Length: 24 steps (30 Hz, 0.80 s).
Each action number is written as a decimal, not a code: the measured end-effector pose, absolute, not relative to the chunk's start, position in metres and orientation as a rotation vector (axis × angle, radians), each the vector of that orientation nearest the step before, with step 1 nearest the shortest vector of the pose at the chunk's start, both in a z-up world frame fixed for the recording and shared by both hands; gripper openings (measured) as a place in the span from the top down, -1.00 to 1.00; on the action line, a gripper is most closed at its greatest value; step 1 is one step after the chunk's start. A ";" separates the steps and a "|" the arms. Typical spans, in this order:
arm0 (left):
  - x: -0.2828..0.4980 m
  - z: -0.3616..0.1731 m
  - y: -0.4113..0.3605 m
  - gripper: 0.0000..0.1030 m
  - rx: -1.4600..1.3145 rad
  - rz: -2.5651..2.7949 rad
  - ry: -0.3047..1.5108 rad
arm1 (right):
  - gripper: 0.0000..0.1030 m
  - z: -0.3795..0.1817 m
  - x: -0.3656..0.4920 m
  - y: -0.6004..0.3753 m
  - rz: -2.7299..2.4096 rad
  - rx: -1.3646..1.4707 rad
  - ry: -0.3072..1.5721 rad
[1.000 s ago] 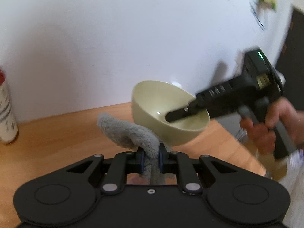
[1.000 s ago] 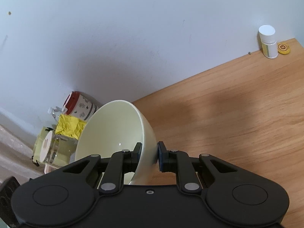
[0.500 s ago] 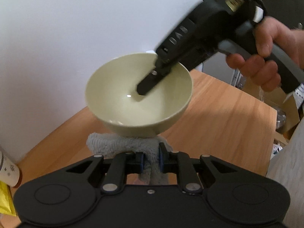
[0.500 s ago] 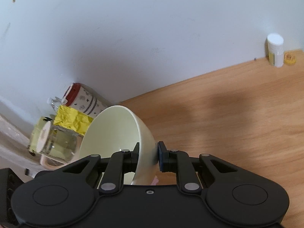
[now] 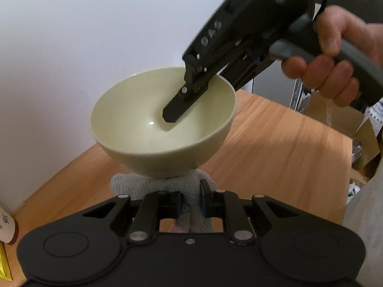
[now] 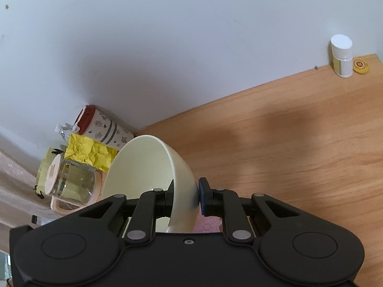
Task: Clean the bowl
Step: 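Hold the cloth under the bowl with the left tool while the right tool turns the bowl on it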
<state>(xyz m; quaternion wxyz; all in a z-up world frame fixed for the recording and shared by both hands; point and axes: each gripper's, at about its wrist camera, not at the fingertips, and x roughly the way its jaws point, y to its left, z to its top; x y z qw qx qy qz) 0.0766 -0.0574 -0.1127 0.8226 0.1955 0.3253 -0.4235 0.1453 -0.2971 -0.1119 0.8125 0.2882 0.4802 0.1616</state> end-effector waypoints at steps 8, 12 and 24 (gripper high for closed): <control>0.075 -0.084 -0.044 0.73 0.396 -0.927 0.701 | 0.70 -0.119 0.150 -0.299 0.309 0.630 1.029; 0.076 -0.077 -0.044 0.73 0.377 -0.945 0.724 | 0.71 -0.119 0.150 -0.299 0.300 0.661 1.016; 0.079 -0.068 -0.045 0.71 0.344 -0.980 0.775 | 0.67 -0.116 0.149 -0.296 0.312 0.642 1.019</control>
